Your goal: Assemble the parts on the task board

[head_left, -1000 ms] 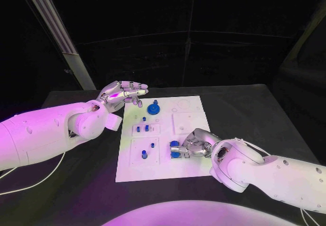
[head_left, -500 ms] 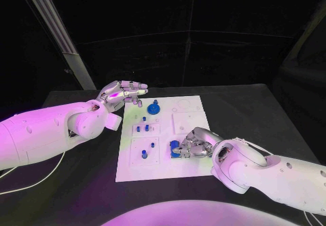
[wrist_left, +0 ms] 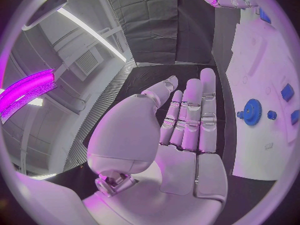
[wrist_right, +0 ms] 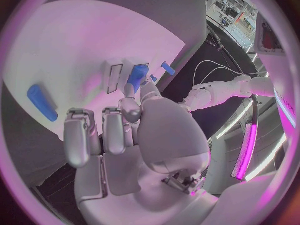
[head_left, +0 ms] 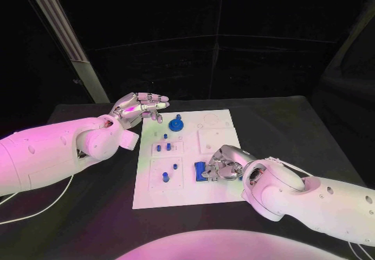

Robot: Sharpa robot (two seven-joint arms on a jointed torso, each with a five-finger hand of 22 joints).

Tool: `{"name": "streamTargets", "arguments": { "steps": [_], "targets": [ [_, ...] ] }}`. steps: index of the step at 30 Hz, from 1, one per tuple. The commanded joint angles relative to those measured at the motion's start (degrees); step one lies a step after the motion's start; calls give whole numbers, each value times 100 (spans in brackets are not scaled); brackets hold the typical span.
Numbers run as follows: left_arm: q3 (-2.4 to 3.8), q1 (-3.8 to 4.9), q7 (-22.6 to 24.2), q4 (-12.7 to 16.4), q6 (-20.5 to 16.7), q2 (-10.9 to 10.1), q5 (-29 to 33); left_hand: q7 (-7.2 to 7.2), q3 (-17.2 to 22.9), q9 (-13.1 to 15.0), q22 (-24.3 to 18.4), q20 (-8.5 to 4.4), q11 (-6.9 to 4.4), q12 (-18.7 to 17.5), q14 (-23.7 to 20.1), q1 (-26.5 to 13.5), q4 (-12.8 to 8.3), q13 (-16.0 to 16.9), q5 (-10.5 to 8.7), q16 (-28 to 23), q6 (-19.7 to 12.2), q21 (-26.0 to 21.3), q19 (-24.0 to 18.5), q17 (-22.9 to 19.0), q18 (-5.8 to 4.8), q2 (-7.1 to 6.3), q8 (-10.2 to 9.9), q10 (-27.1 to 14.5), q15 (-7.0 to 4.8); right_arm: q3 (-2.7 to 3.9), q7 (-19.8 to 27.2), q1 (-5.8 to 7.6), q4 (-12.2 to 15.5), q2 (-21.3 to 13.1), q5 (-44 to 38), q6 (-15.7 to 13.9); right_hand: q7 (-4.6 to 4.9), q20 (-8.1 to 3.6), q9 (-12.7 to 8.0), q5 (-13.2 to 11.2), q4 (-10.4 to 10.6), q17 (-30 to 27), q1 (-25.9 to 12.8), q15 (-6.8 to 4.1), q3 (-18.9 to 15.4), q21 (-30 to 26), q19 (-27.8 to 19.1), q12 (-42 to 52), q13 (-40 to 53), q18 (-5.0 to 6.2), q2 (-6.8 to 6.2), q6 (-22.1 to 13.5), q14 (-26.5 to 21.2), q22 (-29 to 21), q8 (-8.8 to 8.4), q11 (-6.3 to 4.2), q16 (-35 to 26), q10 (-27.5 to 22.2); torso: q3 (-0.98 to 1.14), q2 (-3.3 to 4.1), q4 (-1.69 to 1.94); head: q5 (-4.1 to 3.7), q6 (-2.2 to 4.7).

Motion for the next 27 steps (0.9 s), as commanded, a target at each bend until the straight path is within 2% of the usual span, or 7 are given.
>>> {"name": "streamTargets", "arguments": {
  "steps": [1,9,13,17,21,23,27],
  "targets": [
    [4,8,12,9,65,-4,19,4,-29,-1,-5,24,-19,27,-44,-18,-7,-3,28,31,-40,-39,-1,-5,85,43,39,-40,-3,1,-28,6,0,7,-120,47,6,-35,13,-20,-6,7,-2,-29,-9,8,241,-6,9,-35,28,42,266,1031,39,-46,-22,15,0,1,2,3,-6],
    [4,8,2,18,73,-21,19,4,-29,-1,-5,24,-19,27,-44,-18,-7,-3,28,31,-40,-39,-1,-5,85,43,39,-40,-3,0,213,5,78,-103,68,-86,29,-36,49,-22,93,-35,-194,-21,-181,-18,215,-38,1,-25,-77,-58,256,999,34,-29,-60,13,3,1,-12,23,-12],
    [4,8,7,25,74,-36,19,4,-29,-1,-5,24,-19,27,-44,-18,-7,-3,28,31,-40,-39,-1,-5,85,43,39,-40,-3,-1,619,5,188,-319,377,-409,111,2,23,394,243,-93,-348,29,-339,-61,170,-86,-15,-10,-92,-355,243,944,-107,38,-111,-33,5,-1,-12,13,-6],
    [3,8,11,23,68,-50,19,4,-29,-1,-5,24,-19,27,-44,-18,-7,-3,28,31,-40,-39,-1,-5,85,43,39,-40,-3,34,897,6,312,-596,533,-518,148,35,13,738,285,-83,-273,60,-364,-64,169,-115,-25,-8,35,-438,247,943,-172,69,-113,-60,10,-9,-31,16,-2],
    [2,7,13,17,62,-53,19,4,-29,-1,-5,24,-19,27,-44,-18,-7,-3,28,31,-40,-39,-1,-5,85,43,39,-40,-3,184,846,8,375,-889,394,-353,153,46,6,888,280,-62,-185,65,-370,-51,183,-133,-30,-13,110,-423,253,961,-202,74,-103,-66,12,-13,-40,2,6],
    [1,6,16,18,61,-50,19,4,-29,-1,-5,24,-19,27,-44,-18,-7,-3,28,31,-40,-39,-1,-5,85,43,39,-40,-3,225,704,9,385,-1052,261,-156,152,47,6,912,275,-30,-165,65,-372,-33,203,-131,-27,-21,118,-415,259,987,-206,73,-83,-63,6,-5,-16,-47,19],
    [-1,6,19,16,54,-47,19,4,-29,-1,-5,24,-19,27,-44,-18,-7,-3,28,31,-40,-39,-1,-5,85,43,39,-40,-3,257,418,9,332,-1263,58,149,150,48,7,922,276,-15,-159,65,-379,-19,217,-137,-31,-26,121,-401,263,1006,-205,71,-73,-62,2,-2,-30,-82,24]
  ]
}}
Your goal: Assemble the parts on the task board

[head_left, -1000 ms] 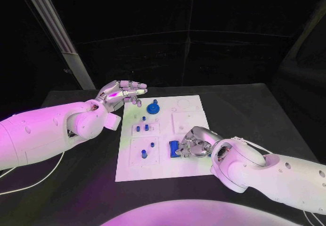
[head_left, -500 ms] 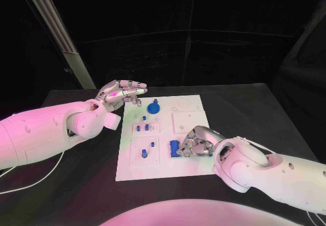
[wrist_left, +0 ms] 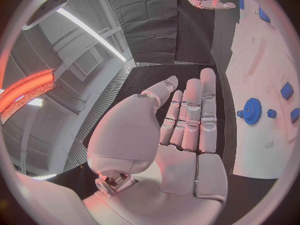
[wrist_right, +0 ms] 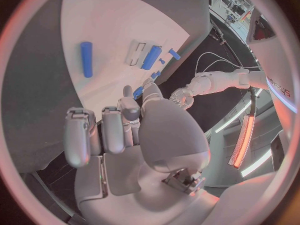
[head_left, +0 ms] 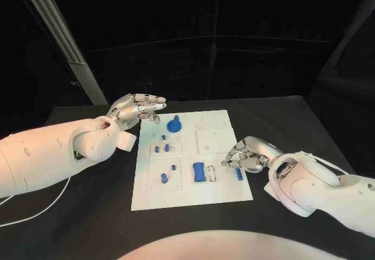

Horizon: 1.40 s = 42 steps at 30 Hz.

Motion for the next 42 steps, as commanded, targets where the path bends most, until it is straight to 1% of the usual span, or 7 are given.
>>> {"name": "streamTargets", "arguments": {
  "steps": [1,7,12,17,24,35,42],
  "targets": [
    [2,7,29,7,48,3,19,4,-29,-1,-6,24,-19,27,-44,-18,-7,-3,28,31,-40,-39,-1,-6,85,43,39,-40,-2,17,-277,4,-35,-115,-297,400,-2,48,-2,26,1,18,9,20,-47,22,219,-32,-5,-27,23,30,265,1010,-29,16,19,-5,-7,5,-1,-45,0],
    [1,6,32,6,50,6,19,4,-29,0,-9,24,-19,37,-48,-14,-10,-3,28,34,-41,-41,-3,-13,85,46,46,-43,-3,28,-684,2,-98,-187,-598,673,-31,41,11,40,124,-22,-91,6,-166,8,205,-84,-37,-21,33,140,254,992,-18,-4,-17,0,6,8,-21,-62,3],
    [0,7,32,10,51,5,19,4,-29,0,-9,24,-19,37,-48,-14,-10,-3,28,34,-41,-41,-3,-13,85,46,46,-43,-3,29,-934,0,-168,-151,-884,1080,-49,31,21,-40,247,-67,-173,-6,-278,-9,189,-116,-54,-15,17,189,242,973,-20,-18,-58,9,-3,6,9,-95,2],
    [0,7,31,13,48,-11,19,4,-29,0,-9,24,-19,37,-48,-14,-10,-3,28,34,-41,-41,-3,-13,85,46,46,-43,-3,29,-1029,-3,-243,-94,-1009,1299,-58,26,30,-77,294,-109,-190,-10,-319,-30,168,-169,-90,-7,9,214,233,947,-15,-23,-93,-8,3,4,6,-84,-11],
    [-1,7,29,5,56,-10,19,4,-29,0,-9,24,-19,37,-48,-14,-10,-3,28,34,-41,-41,-3,-13,85,46,46,-43,-3,28,-1060,-5,-278,-23,-1043,1497,-68,22,43,-89,319,-109,-189,-15,-348,-34,165,-179,-94,-6,-4,245,232,942,1,-31,-97,-11,0,4,3,-97,-10],
    [-2,5,15,-9,69,3,19,4,-29,0,-9,24,-19,37,-48,-14,-10,-3,28,34,-41,-41,-3,-13,85,46,46,-43,-3,27,-1043,-7,-293,141,-1018,1579,-97,6,82,-79,317,-111,-77,-35,-375,-41,161,-199,-97,-5,-15,317,232,937,47,-56,-110,-10,3,13,9,-96,16],
    [-4,5,3,-14,71,6,19,4,-29,0,-9,24,-19,37,-48,-14,-10,-3,28,34,-41,-41,-3,-13,85,46,46,-43,-3,24,-1106,-8,-381,219,-1217,2056,-107,-17,129,112,194,-134,229,-54,-319,-61,144,-266,-128,1,71,324,229,916,71,-73,-142,-33,-5,10,6,-99,9]
  ]
}}
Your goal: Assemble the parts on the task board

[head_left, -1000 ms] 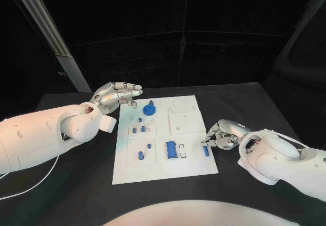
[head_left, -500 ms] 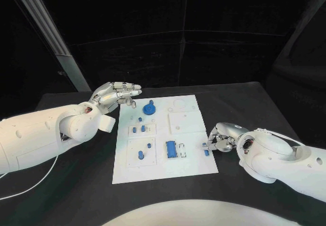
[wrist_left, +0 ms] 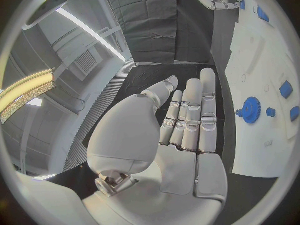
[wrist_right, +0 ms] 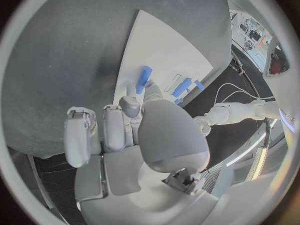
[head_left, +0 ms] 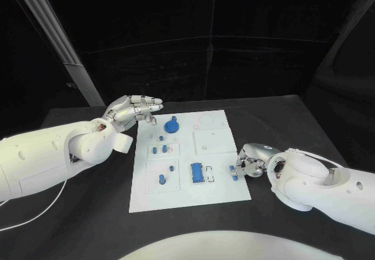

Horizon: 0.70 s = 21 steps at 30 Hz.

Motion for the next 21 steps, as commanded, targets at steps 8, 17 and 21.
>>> {"name": "streamTargets", "arguments": {
  "steps": [8,17,21],
  "targets": [
    [2,6,1,1,71,11,19,4,-29,0,-6,24,2,37,-49,-14,-10,-3,28,35,-41,-18,-3,-6,84,46,19,-22,-3,-35,-100,-6,-121,198,-751,958,20,-13,41,-228,-250,-52,369,-43,6,-69,113,-141,-68,11,-1,-49,216,880,-1,-22,-80,-76,-3,-2,10,5,-32],
    [2,6,-11,6,81,0,19,4,-29,0,-6,24,2,37,-49,-14,-10,-3,28,35,-41,-18,-3,-6,84,46,19,-22,-3,-53,-104,-10,-119,303,-1073,1118,23,-15,68,-617,-437,-56,658,-46,144,-78,108,-193,-90,12,89,-65,215,874,-6,-25,-100,-99,-7,-4,-7,27,-36],
    [1,6,-16,9,85,-2,19,4,-29,0,-6,24,2,37,-49,-14,-10,-3,28,35,-41,-18,-3,-6,84,46,19,-22,-3,-55,-104,-11,-130,338,-1102,1160,39,-10,66,-571,-425,-62,622,-36,139,-85,103,-220,-106,14,70,-99,213,868,-30,-11,-110,-111,-8,-3,-9,13,-35]
  ]
}}
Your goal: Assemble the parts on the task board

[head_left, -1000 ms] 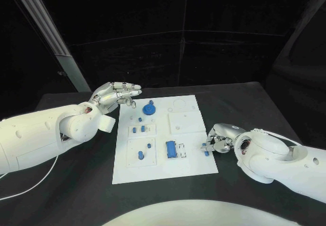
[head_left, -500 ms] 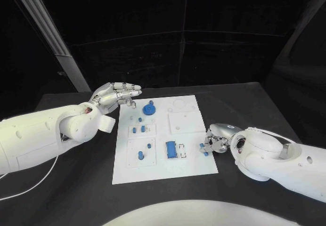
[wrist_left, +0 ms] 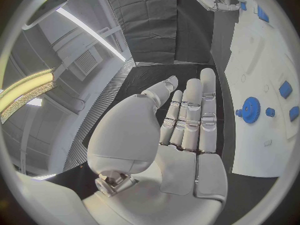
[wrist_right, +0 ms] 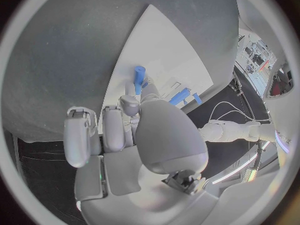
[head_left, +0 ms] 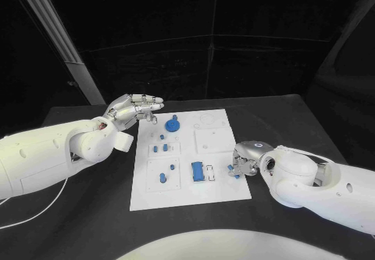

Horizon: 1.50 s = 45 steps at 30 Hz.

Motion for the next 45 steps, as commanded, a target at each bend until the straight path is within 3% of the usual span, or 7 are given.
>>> {"name": "streamTargets", "arguments": {
  "steps": [1,13,19,21,31,36,45],
  "targets": [
    [3,7,3,10,78,1,19,4,-29,0,-7,24,2,37,-48,-14,-10,-3,28,35,-41,-18,-3,-7,84,46,19,-23,-3,-63,-84,-63,-73,30,-148,474,2,-8,-21,51,-21,-6,6,-34,-11,-35,105,-30,-11,13,-12,-58,213,870,-79,7,-29,-53,-2,-1,-8,-16,2],
    [3,7,1,18,86,-14,19,5,-32,0,-11,24,2,52,-54,-11,-15,-4,28,41,-43,-20,-5,-18,85,47,30,-28,-3,-64,-65,-68,2,68,88,-65,-21,-34,-36,292,-307,85,506,-62,572,0,148,-43,15,-1,208,-10,239,922,-155,-30,14,-55,5,-1,-6,-16,-11],
    [3,7,-4,16,91,-12,19,5,-32,0,-11,24,2,52,-54,-11,-15,-4,28,41,-43,-20,-5,-18,85,47,30,-28,-3,-62,-4,-68,153,1,553,-726,-43,-38,-46,811,-121,219,247,-71,834,65,212,94,131,-24,73,33,272,1004,-206,-41,111,34,7,-4,-2,-23,-19],
    [3,7,-10,14,95,-9,19,5,-32,0,-11,24,2,52,-54,-11,-15,-4,28,41,-43,-20,-5,-18,85,47,30,-28,-3,-61,61,-67,221,-37,729,-935,-53,-32,-52,1041,102,249,-17,-69,879,80,226,142,171,-30,-92,41,277,1022,-235,-41,132,71,3,-3,7,-32,-16],
    [2,7,-17,9,102,1,19,5,-25,-1,-12,22,2,58,-57,2,-23,-5,30,44,-47,-20,-5,-24,86,55,34,-33,-4,-58,286,-66,425,-85,1111,-1612,-59,-47,-36,1074,414,363,-218,-81,1222,149,293,286,296,-54,-404,119,301,1111,-263,-52,213,169,10,5,-3,-11,-39],
    [2,7,-27,3,112,17,19,5,-24,-1,-12,22,2,59,-58,4,-24,-5,31,44,-47,-20,-5,-25,86,57,35,-34,-5,-57,357,-65,412,-69,1558,-1722,-63,-50,-12,1590,568,369,-381,-83,1304,161,305,325,335,-59,-540,169,300,1127,-290,-52,215,212,-4,3,5,-16,-73],
    [1,7,-48,5,122,29,19,8,-24,-1,-14,23,4,64,-61,0,-21,-6,30,46,-50,-20,-6,-30,85,62,39,-38,-4,-58,240,-63,258,63,2156,-1674,-76,-55,20,1717,621,406,-479,-89,1320,183,326,384,387,-66,-561,228,308,1155,-290,-63,242,258,-5,2,7,-20,-86]
  ]
}}
